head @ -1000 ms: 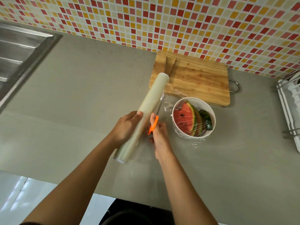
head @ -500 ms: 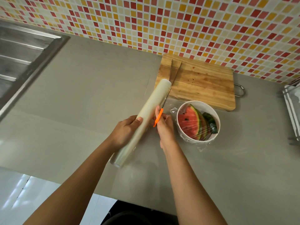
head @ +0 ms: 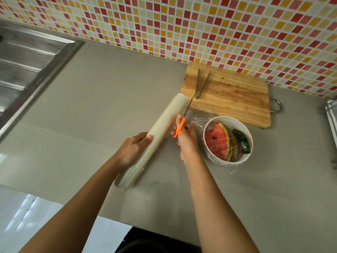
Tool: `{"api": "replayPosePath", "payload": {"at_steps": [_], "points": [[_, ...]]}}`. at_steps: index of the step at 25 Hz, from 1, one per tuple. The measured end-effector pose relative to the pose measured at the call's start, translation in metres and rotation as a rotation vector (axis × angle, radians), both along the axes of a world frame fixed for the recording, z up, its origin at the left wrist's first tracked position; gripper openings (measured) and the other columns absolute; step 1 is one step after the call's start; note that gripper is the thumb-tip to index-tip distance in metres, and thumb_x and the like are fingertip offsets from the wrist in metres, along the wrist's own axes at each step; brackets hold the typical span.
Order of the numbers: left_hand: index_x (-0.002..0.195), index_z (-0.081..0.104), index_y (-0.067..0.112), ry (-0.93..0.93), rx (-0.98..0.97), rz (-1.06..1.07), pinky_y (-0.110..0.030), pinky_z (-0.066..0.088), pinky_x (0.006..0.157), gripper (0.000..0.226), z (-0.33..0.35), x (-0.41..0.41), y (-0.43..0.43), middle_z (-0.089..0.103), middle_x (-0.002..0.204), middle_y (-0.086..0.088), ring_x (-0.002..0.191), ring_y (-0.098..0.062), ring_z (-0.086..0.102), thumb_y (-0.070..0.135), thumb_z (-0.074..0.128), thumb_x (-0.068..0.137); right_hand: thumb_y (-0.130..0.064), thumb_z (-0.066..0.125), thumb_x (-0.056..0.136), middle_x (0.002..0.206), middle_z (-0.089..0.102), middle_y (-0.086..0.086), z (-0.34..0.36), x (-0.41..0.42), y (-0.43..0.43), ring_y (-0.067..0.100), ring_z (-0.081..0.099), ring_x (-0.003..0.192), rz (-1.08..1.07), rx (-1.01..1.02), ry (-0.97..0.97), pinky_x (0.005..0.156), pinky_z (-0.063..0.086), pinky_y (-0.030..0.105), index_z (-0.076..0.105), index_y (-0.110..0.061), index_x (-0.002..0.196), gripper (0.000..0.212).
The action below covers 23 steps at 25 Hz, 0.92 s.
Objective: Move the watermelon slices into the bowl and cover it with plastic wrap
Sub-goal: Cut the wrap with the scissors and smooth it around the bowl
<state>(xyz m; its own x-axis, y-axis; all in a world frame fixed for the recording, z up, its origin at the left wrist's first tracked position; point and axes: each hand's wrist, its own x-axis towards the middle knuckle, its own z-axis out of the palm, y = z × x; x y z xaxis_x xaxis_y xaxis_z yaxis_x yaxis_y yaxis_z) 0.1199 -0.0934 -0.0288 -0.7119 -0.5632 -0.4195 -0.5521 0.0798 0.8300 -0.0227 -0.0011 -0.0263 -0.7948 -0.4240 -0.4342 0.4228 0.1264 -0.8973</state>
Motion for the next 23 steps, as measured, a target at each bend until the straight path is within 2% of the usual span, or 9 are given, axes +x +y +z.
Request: {"api": "replayPosePath", "payload": {"at_steps": [4,7,10,12,14,16,17,20,23], "points": [[0.113,0.063,0.033,0.006,0.031,-0.002,-0.034,0.043,0.094,0.029,-0.001,0.01,-0.008,0.063,0.116,0.008,0.106,-0.012,0.057,0.046,0.043,0.096,-0.046,0.057,0.088,0.069,0.053,-0.002,0.0,-0.001,-0.008,0.003,0.053,0.049,-0.004,0.05,-0.049,0.037,0.031,0.007,0.053,-0.011,0.086,0.035],[0.103,0.066,0.03,0.059,0.136,0.065,-0.031,0.045,0.079,0.029,-0.001,0.022,-0.013,0.067,0.101,0.008,0.088,-0.01,0.061,0.046,0.043,0.096,-0.04,0.057,0.09,0.067,0.054,0.0,0.002,0.001,-0.013,-0.004,0.054,0.042,-0.075,0.047,-0.045,0.039,0.032,0.008,0.052,-0.008,0.086,0.032],[0.102,0.061,0.04,0.069,0.158,0.153,-0.028,0.044,0.07,0.024,-0.001,0.03,-0.014,0.065,0.1,0.01,0.088,-0.01,0.061,0.052,0.041,0.094,-0.029,0.062,0.088,0.063,0.06,-0.001,-0.001,0.02,-0.002,-0.001,0.058,0.049,0.022,0.123,0.035,0.052,0.045,0.017,0.052,-0.005,0.09,0.026],[0.1,0.057,0.04,0.036,0.088,0.161,-0.027,0.042,0.069,0.025,-0.002,0.027,-0.014,0.062,0.1,0.01,0.091,-0.01,0.059,0.056,0.039,0.093,-0.029,0.066,0.085,0.073,0.068,0.003,-0.005,0.038,0.013,0.011,0.065,0.066,0.15,0.324,0.183,0.067,0.052,0.029,0.055,-0.006,0.097,0.028],[0.106,0.057,0.034,0.021,-0.002,0.146,-0.029,0.042,0.075,0.028,-0.003,0.018,-0.013,0.061,0.104,0.007,0.096,-0.013,0.056,0.051,0.037,0.096,-0.028,0.065,0.083,0.085,0.072,0.01,-0.007,0.048,0.027,0.027,0.066,0.082,0.267,0.518,0.436,0.074,0.05,0.037,0.058,-0.008,0.097,0.025],[0.116,0.056,0.019,0.022,-0.114,0.114,-0.033,0.039,0.089,0.034,-0.005,0.007,-0.011,0.056,0.113,-0.002,0.108,-0.02,0.051,0.041,0.036,0.099,-0.027,0.061,0.085,0.09,0.071,0.015,-0.006,0.052,0.032,0.033,0.064,0.087,0.368,0.677,0.633,0.071,0.044,0.037,0.058,-0.007,0.096,0.023],[0.12,0.054,0.013,0.018,-0.153,0.103,-0.031,0.035,0.092,0.036,-0.005,0.004,-0.008,0.052,0.115,-0.003,0.113,-0.02,0.047,0.038,0.036,0.1,-0.027,0.059,0.085,0.093,0.069,0.017,-0.005,0.053,0.032,0.034,0.063,0.089,0.422,0.75,0.685,0.069,0.042,0.037,0.057,-0.006,0.097,0.024],[0.123,0.053,0.008,0.009,-0.207,0.089,-0.023,0.028,0.091,0.037,-0.009,0.002,0.0,0.048,0.114,-0.006,0.119,-0.021,0.04,0.032,0.035,0.101,-0.025,0.057,0.086,0.108,0.062,0.018,-0.007,0.06,0.032,0.033,0.058,0.101,0.503,0.84,0.713,0.076,0.039,0.037,0.054,-0.003,0.105,0.029],[0.119,0.054,0.004,0.003,-0.268,0.085,-0.026,0.029,0.093,0.036,-0.012,0.002,0.004,0.052,0.114,-0.013,0.118,-0.026,0.041,0.029,0.035,0.101,-0.025,0.055,0.087,0.11,0.061,0.017,-0.011,0.073,0.036,0.032,0.056,0.103,0.458,0.817,0.704,0.078,0.036,0.035,0.055,-0.003,0.107,0.03]]}}
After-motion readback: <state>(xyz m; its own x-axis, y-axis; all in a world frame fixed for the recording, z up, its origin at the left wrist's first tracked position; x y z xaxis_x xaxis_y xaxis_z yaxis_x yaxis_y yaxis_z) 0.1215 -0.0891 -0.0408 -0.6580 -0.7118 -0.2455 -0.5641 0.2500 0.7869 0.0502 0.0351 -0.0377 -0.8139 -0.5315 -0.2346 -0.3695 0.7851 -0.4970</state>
